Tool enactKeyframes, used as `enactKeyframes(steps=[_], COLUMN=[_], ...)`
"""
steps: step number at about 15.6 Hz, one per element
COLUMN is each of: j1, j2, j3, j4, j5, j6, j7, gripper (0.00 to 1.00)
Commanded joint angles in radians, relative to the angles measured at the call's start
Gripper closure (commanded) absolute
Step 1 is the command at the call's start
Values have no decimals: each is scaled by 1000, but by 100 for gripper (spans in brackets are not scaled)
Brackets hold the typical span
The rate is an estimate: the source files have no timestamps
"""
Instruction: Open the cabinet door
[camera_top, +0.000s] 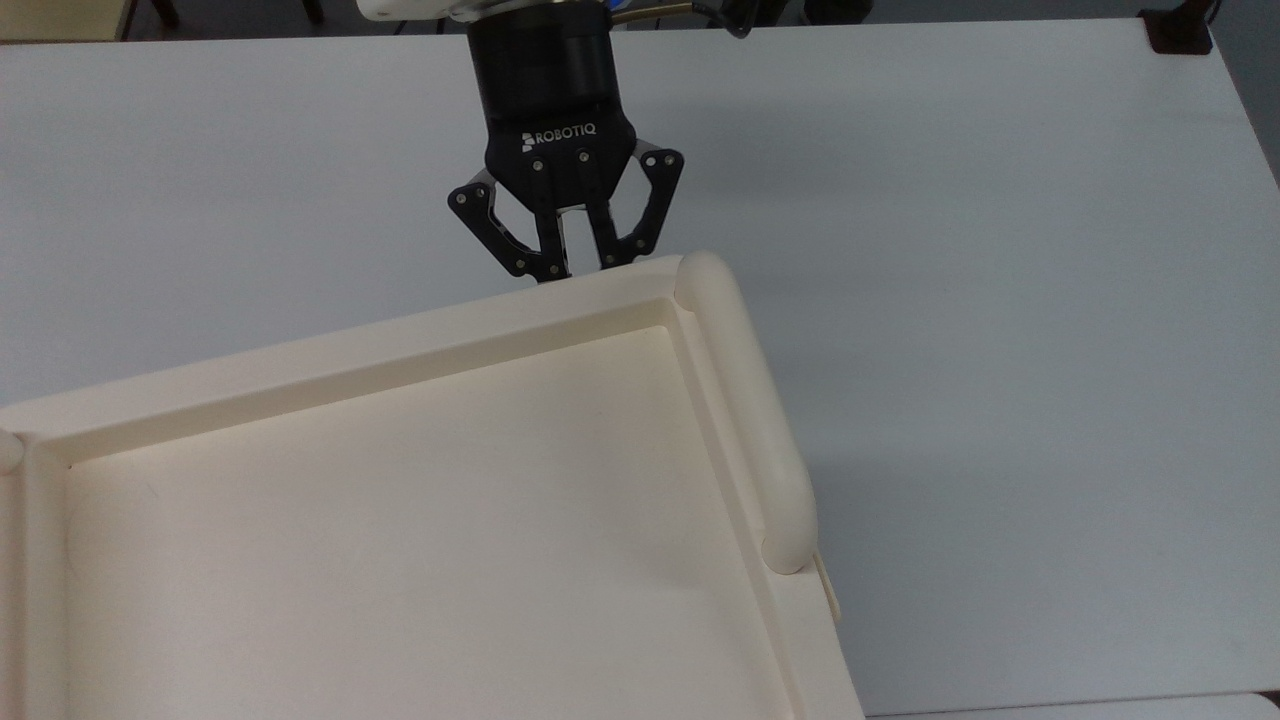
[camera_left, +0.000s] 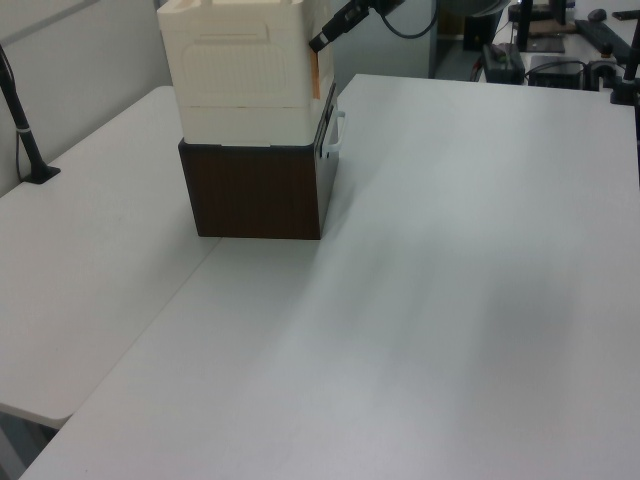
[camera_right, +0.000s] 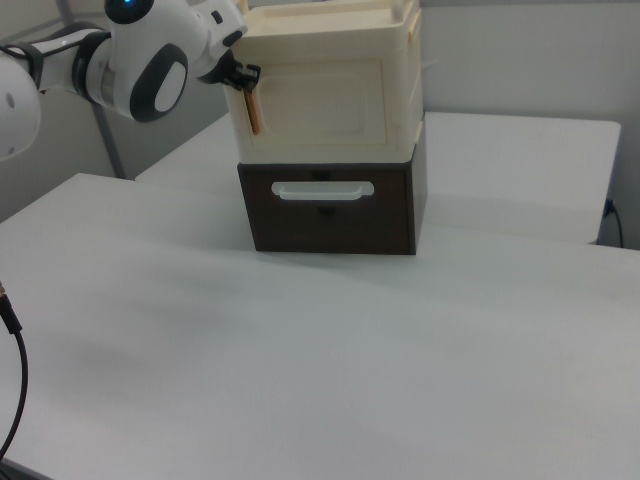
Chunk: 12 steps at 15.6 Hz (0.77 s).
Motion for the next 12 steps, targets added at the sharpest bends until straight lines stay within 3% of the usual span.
enactKeyframes(steps=[1,12], j1=[12,-14], j2=[8,-18], j3=[-2,-2], j4=[-8,-22], j5=[-12,-24], j6=[33,2], j7=[-18,-18], gripper=[92,95])
